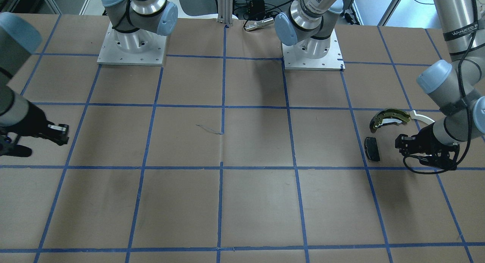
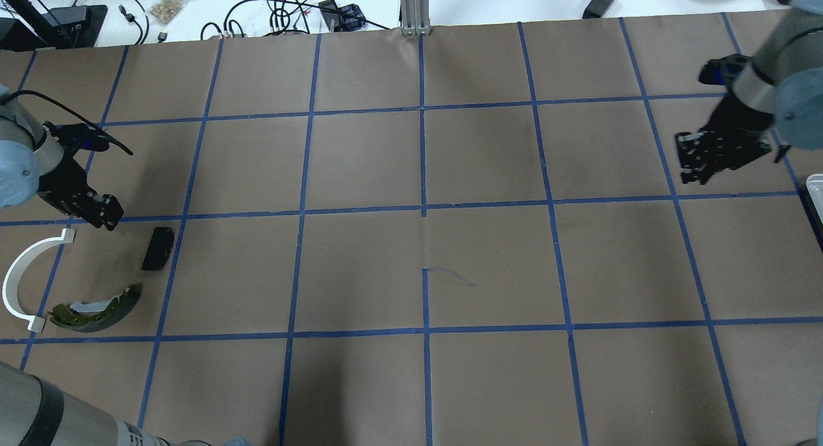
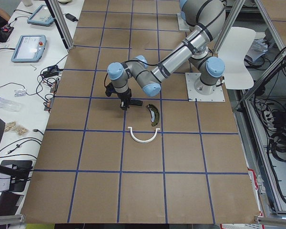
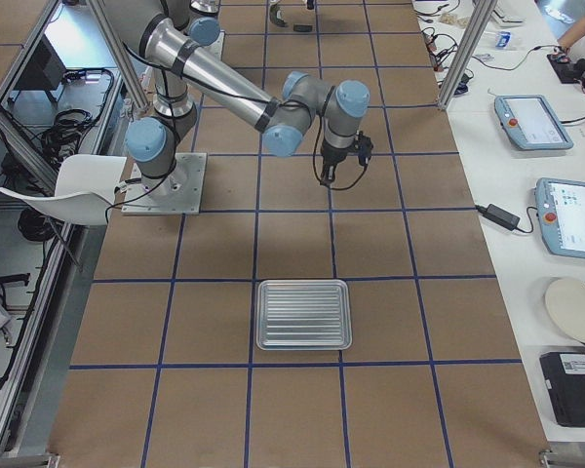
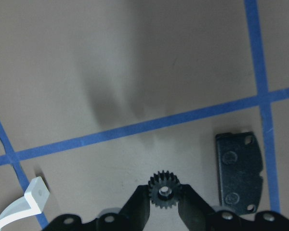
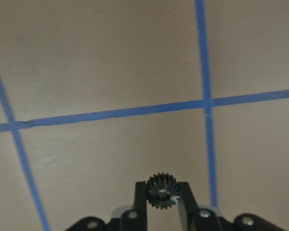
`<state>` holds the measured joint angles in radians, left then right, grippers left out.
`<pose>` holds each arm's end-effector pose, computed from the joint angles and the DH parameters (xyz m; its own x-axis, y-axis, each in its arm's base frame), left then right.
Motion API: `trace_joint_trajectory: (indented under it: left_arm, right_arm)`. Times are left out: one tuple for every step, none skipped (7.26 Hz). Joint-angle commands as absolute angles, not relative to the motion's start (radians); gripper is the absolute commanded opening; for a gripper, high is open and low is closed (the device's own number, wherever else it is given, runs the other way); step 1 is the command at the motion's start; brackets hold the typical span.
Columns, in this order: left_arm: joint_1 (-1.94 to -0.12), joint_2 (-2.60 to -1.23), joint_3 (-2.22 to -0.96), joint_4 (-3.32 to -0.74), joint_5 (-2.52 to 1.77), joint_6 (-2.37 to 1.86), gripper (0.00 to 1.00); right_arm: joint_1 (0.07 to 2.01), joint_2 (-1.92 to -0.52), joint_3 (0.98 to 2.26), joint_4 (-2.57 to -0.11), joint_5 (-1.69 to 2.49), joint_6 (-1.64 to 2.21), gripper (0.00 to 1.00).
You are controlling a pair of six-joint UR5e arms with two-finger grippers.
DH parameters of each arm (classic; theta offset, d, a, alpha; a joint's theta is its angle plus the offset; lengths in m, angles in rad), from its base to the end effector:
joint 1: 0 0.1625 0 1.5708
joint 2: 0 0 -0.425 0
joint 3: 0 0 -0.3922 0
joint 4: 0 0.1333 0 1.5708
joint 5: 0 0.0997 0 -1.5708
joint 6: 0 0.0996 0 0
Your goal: Place bearing gear from tray to pile
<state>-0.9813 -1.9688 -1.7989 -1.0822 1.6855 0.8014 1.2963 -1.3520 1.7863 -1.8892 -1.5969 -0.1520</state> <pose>0.2143 -0.5397 0.2128 -0.9761 0.2163 0.0196 0.2163 0.9602 0.1768 -0.0194 -0.5509 0.3019 -0.9927 0.1202 0.0081 0.1203 0.9857 0.1182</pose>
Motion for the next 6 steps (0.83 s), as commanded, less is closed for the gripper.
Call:
trace_joint_trajectory:
  left_arm:
    - [-0.963, -1.974, -1.848, -1.052, 1.687, 0.805, 0.0]
    - [-0.963, -1.971, -1.867, -1.052, 1.689, 0.805, 0.0]
    - [-0.963, -1.971, -1.876, -1.052, 1.684, 0.805, 0.0]
    - [-0.962, -1.97, -1.887, -1.052, 1.684, 0.805, 0.02]
    - [-0.956, -1.97, -1.894, -1.052, 1.684, 0.804, 0.14]
    - [-0.951, -1.97, -1.901, -1.058, 1.686, 0.807, 0.32]
  right_arm:
    - [1.606, -1.339, 1.783, -1.896, -1.554, 0.121, 0.0]
    - [1.75, -1.338, 1.781, -1.92, -1.513, 0.129, 0.0]
    - [1.846, -1.318, 1.784, -1.927, -1.503, 0.159, 0.0]
    - [1.933, -1.286, 1.787, -1.971, -1.5, 0.257, 0.0]
    - [2.018, -1.214, 1.789, -2.062, -1.505, 0.291, 0.0]
    - [2.055, -1.139, 1.776, -2.173, -1.5, 0.352, 0.0]
